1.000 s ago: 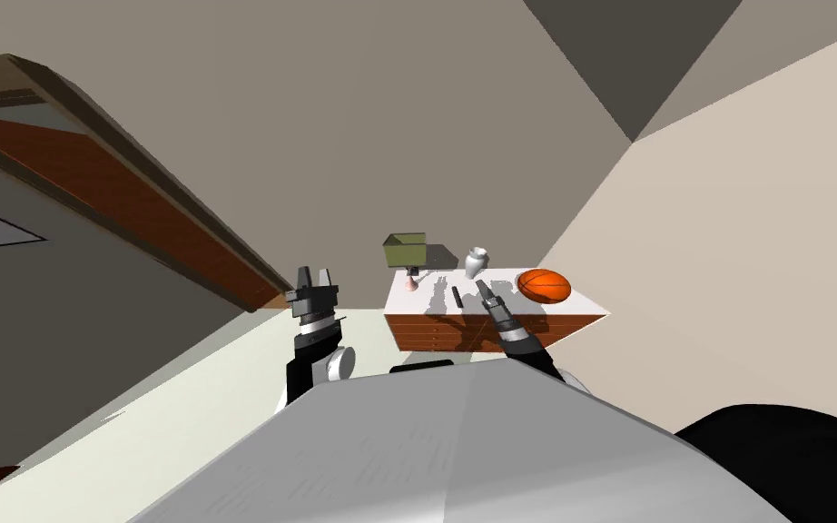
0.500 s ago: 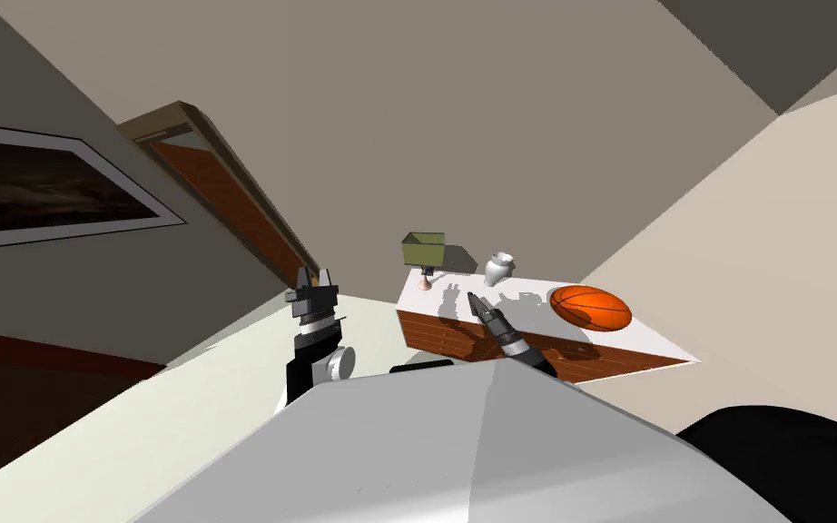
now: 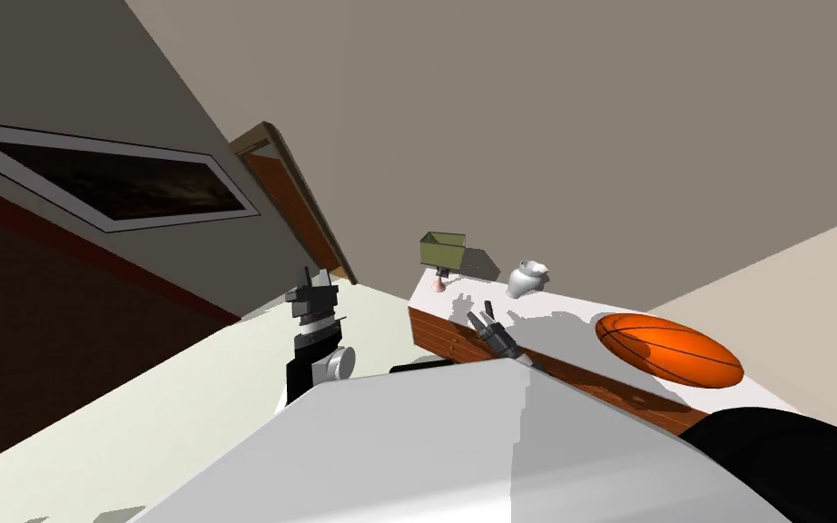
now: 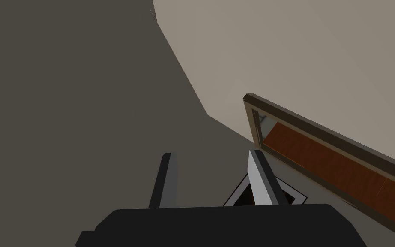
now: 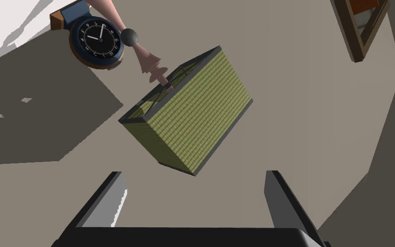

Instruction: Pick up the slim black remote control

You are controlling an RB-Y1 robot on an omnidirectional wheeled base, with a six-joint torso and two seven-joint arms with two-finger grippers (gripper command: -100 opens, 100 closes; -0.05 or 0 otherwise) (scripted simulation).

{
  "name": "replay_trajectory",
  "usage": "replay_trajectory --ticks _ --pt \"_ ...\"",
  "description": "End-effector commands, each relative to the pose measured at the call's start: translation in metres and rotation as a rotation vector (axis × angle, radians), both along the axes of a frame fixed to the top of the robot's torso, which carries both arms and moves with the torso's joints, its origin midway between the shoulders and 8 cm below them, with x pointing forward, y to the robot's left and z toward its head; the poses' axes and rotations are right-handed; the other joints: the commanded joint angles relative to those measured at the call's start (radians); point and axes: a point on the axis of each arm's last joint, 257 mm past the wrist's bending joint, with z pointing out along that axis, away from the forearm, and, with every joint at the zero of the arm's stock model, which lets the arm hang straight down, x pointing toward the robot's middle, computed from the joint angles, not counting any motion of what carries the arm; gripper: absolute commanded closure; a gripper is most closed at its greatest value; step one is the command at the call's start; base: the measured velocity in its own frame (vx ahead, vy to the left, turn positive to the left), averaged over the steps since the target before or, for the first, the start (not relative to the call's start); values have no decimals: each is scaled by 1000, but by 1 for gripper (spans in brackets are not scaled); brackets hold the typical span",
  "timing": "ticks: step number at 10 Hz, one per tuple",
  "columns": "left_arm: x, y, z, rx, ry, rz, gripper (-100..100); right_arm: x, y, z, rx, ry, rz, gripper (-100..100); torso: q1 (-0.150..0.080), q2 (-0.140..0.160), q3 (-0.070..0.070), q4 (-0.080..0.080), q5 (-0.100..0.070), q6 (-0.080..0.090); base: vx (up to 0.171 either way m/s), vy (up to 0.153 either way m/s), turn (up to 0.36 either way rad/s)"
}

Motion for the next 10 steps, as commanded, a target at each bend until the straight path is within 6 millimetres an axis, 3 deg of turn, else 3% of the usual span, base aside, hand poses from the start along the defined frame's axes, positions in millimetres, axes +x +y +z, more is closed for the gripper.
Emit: replay_trajectory --ticks 1,2,3,4,5,6,7,8,9,10 --pt "0 0 0 0 0 0 0 -5 -1 -14 -34 20 12 -100 0 0 0 0 0 0 0 -29 280" --pt "0 0 0 0 0 0 0 -19 0 -37 -97 64 36 -100 0 0 0 0 0 1 -1 -26 411" --pt "0 0 0 0 0 0 0 -19 0 -37 -97 64 36 -100 0 0 0 0 0 0 -1 -28 268" --pt "0 0 0 0 0 0 0 -33 0 -59 -158 108 64 -100 0 0 0 0 0 1 -31 -36 334" --pt "0 0 0 0 0 0 0 -33 0 -59 -161 107 64 -100 -1 1 1 0 0 0 -21 -33 328" --pt "0 0 0 0 0 0 0 -48 0 -80 -221 151 96 -100 0 1 1 0 0 1 -2 -34 371" --pt "0 0 0 0 0 0 0 -48 0 -80 -226 149 96 -100 -1 0 0 0 0 1 7 -35 346" --pt "0 0 0 0 0 0 0 -64 -1 -101 -287 192 131 -100 -1 -1 0 0 0 1 2 -39 396" --pt "0 0 0 0 0 0 0 -64 -1 -101 -292 190 132 -100 -1 -1 0 0 0 1 -34 -44 260" --pt "0 0 0 0 0 0 0 -81 -4 -122 -359 230 172 -100 -1 1 0 0 0 1 -30 -51 375"
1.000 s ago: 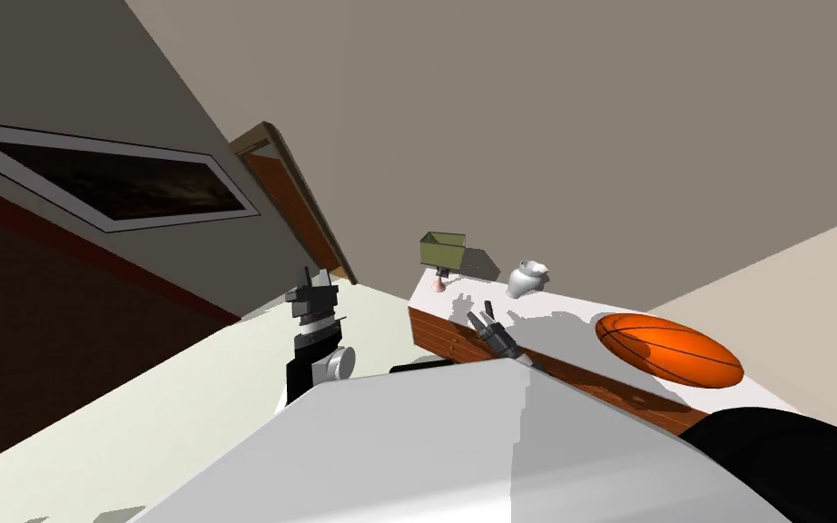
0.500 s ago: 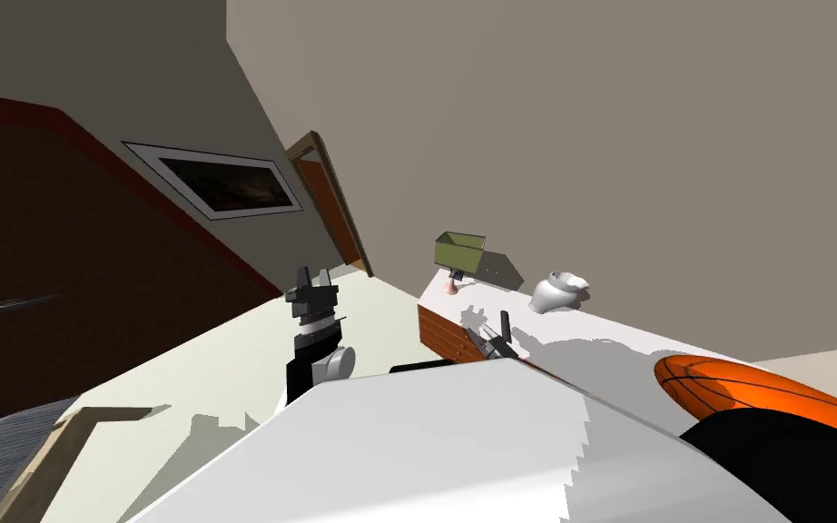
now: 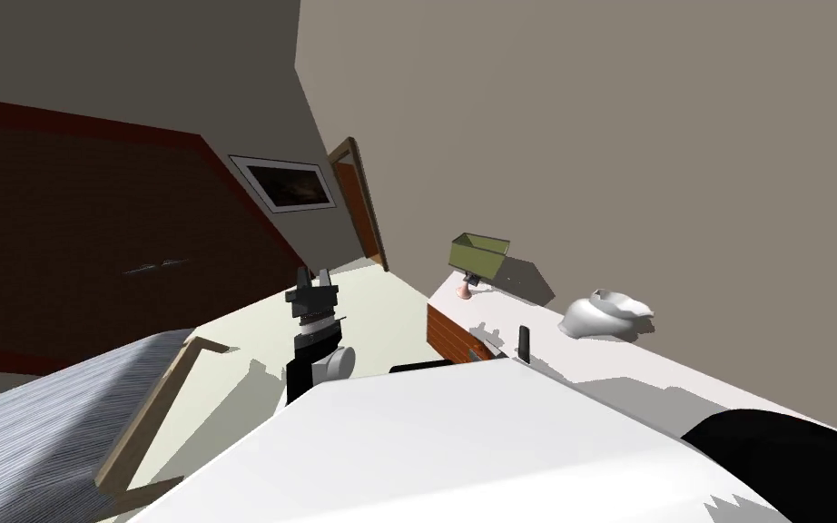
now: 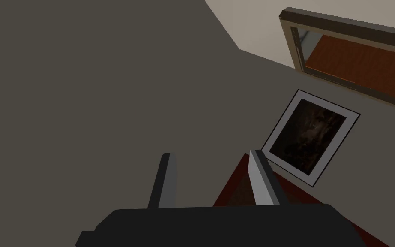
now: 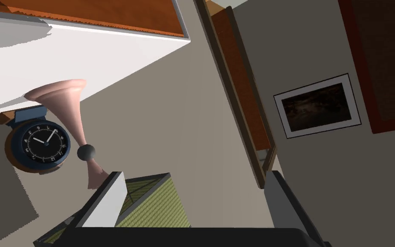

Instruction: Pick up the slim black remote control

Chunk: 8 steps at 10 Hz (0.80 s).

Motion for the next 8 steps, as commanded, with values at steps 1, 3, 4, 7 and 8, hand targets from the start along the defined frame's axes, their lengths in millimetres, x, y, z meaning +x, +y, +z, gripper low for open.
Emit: replay_trajectory --ticks 1,3,4,7,8 --pt "0 0 0 0 0 0 0 -8 -4 -9 -38 19 21 -100 0 0 0 0 0 0 -24 -46 369" --pt "0 0 0 0 0 0 0 -26 -7 -29 -105 60 65 -100 0 -1 0 0 0 0 -23 -50 346" --pt "0 0 0 0 0 0 0 -46 -12 -47 -168 100 112 -100 0 -1 0 0 0 1 -37 -50 437" --pt "0 0 0 0 0 0 0 -67 -17 -65 -234 138 164 -100 0 0 0 0 0 0 -39 -48 315" --pt "0 0 0 0 0 0 0 -88 -24 -80 -293 177 217 -100 0 0 0 0 0 1 -44 -45 382"
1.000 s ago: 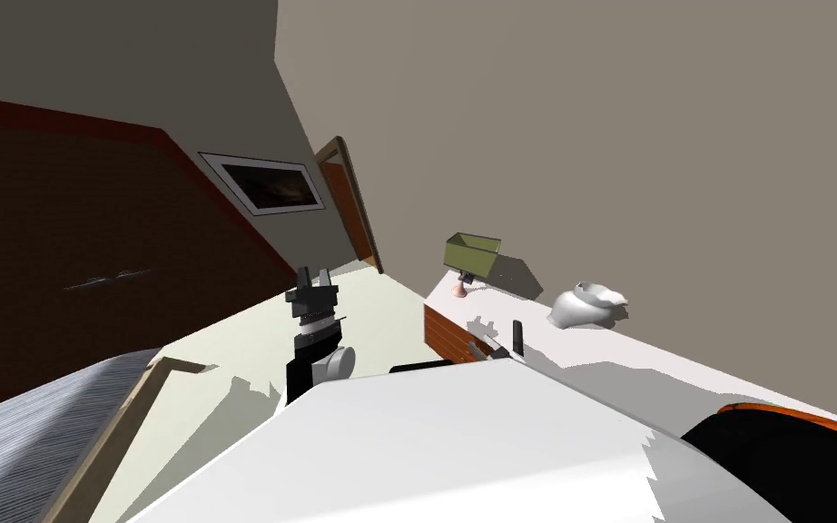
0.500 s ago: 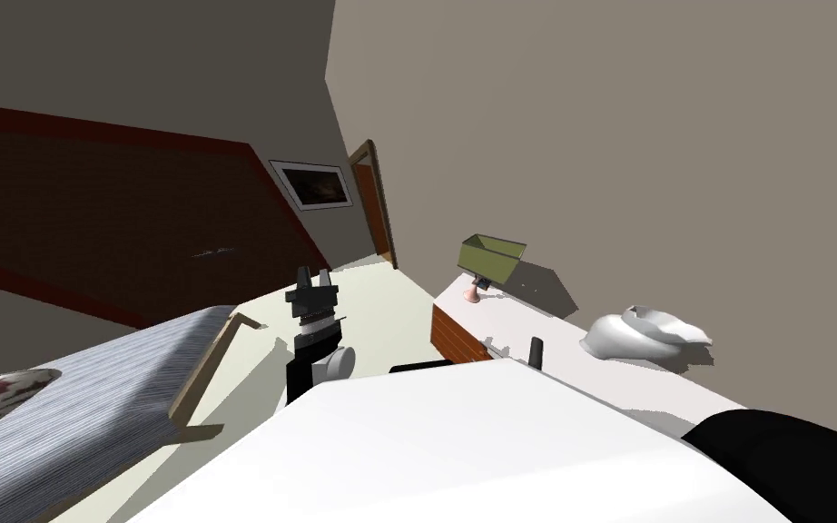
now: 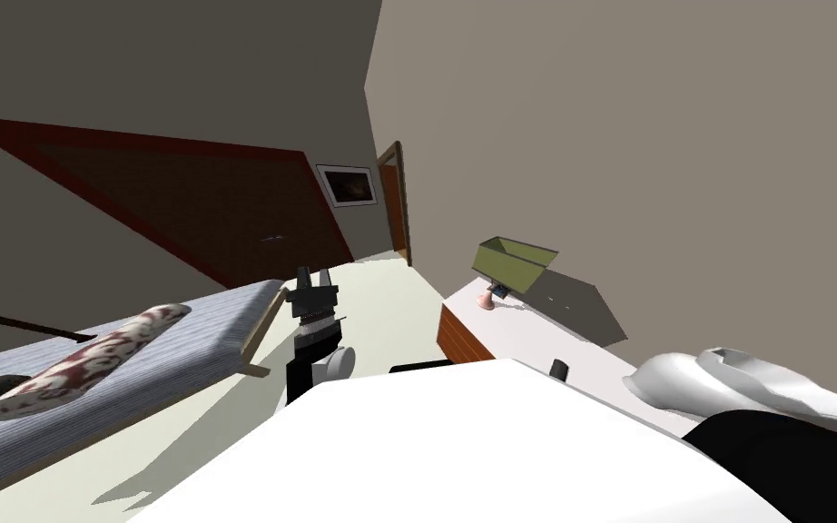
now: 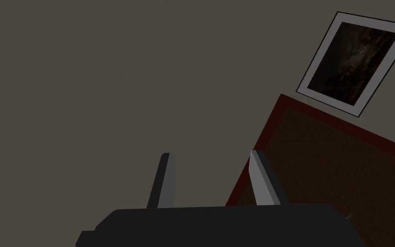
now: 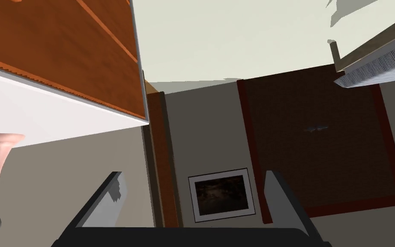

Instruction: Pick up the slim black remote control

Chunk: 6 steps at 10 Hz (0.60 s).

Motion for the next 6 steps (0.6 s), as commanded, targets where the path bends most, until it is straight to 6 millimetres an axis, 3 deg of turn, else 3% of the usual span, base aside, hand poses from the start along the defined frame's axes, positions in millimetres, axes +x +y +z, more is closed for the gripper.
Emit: replay_trajectory --ticks 1,3,4,5,6 --pt "0 0 0 0 0 0 0 -13 -1 -8 -35 17 30 -100 0 0 0 0 0 0 -38 -44 284" --pt "0 0 0 0 0 0 0 -56 -15 -34 -129 94 125 -100 0 0 0 0 0 0 -62 -57 506" --pt "0 0 0 0 0 0 0 -58 -19 -34 -151 90 147 -100 -1 1 1 0 0 0 -74 -62 282" --pt "0 0 0 0 0 0 0 -80 -29 -44 -198 128 204 -100 -1 1 1 0 0 1 -63 -51 410" --pt "0 0 0 0 0 0 0 -81 -30 -45 -206 125 209 -100 -1 1 0 0 0 0 -48 -35 231"
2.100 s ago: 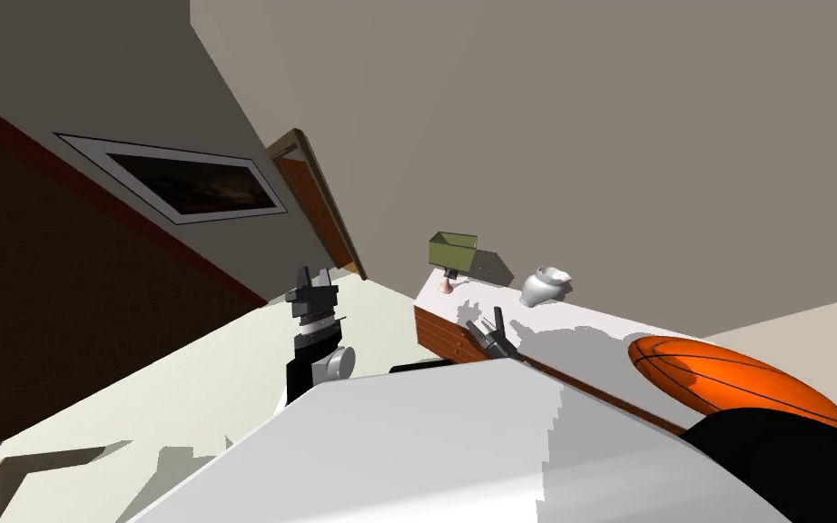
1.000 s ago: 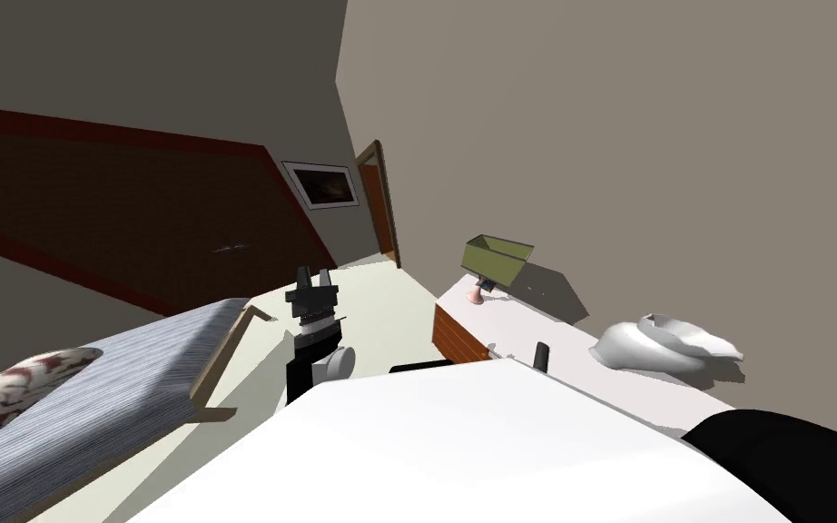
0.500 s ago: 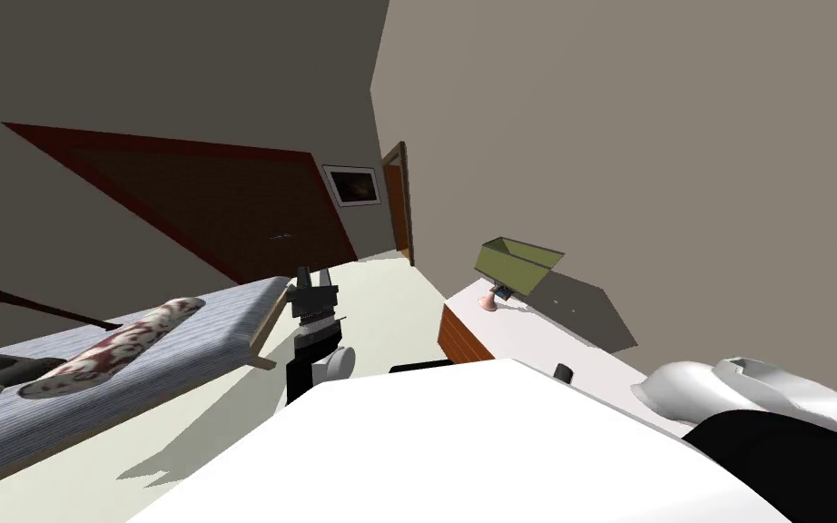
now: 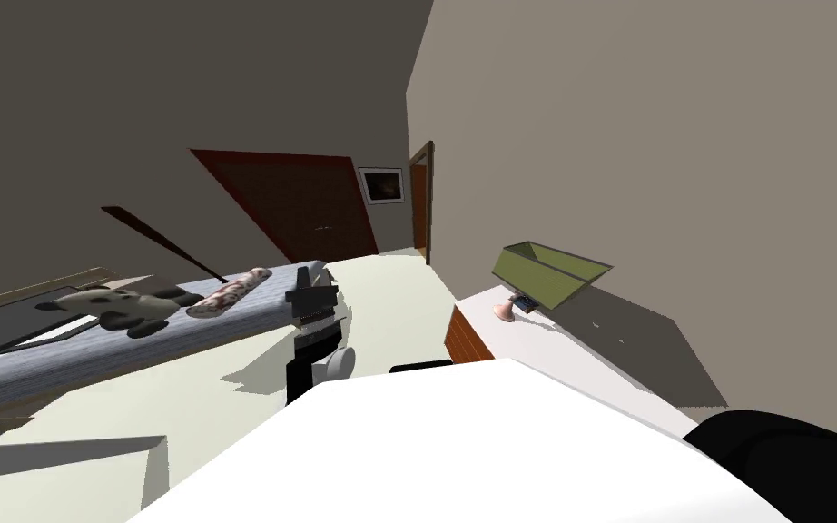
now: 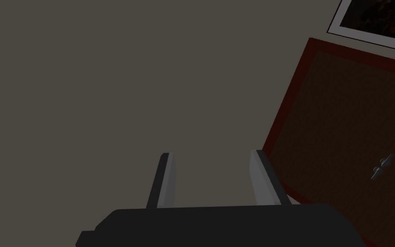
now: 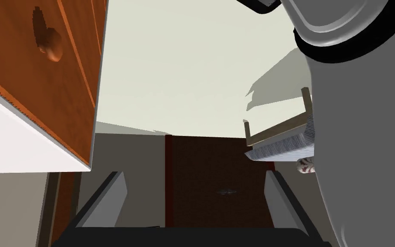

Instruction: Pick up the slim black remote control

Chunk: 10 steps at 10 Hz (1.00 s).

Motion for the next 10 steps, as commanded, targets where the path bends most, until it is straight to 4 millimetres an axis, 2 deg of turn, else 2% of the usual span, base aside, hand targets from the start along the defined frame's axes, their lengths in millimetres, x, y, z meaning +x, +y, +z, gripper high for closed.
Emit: replay_trajectory --ticks 1,2,3,4,6,7,8,9,10 --pt "0 0 0 0 0 0 0 -24 -15 -7 -58 35 69 -100 0 0 0 0 0 0 -62 -38 369" --pt "0 0 0 0 0 0 0 -25 -17 -7 -63 37 76 -100 0 0 0 0 0 -1 -50 -30 209" --pt "0 0 0 0 0 0 0 -45 -29 -14 -110 69 136 -100 0 0 0 0 0 0 -58 -29 330" --pt "0 0 0 0 0 0 0 -45 -30 -14 -112 70 139 -100 0 0 0 0 0 -1 -53 -29 220" --pt "0 0 0 0 0 0 0 -82 -56 -23 -196 125 253 -100 1 0 0 0 0 -1 -83 -18 396" --pt "0 0 0 0 0 0 0 -83 -60 -22 -204 127 264 -100 0 1 1 0 0 0 -78 -24 231" --pt "0 0 0 0 0 0 0 -99 -76 -25 -246 153 324 -100 0 1 0 0 0 0 -68 -20 331" --pt "0 0 0 0 0 0 0 -99 -76 -25 -246 153 324 -100 0 0 0 0 0 0 -60 -21 162" --pt "0 0 0 0 0 0 0 -112 -92 -26 -287 176 382 -100 0 0 0 0 0 1 -75 -15 305"
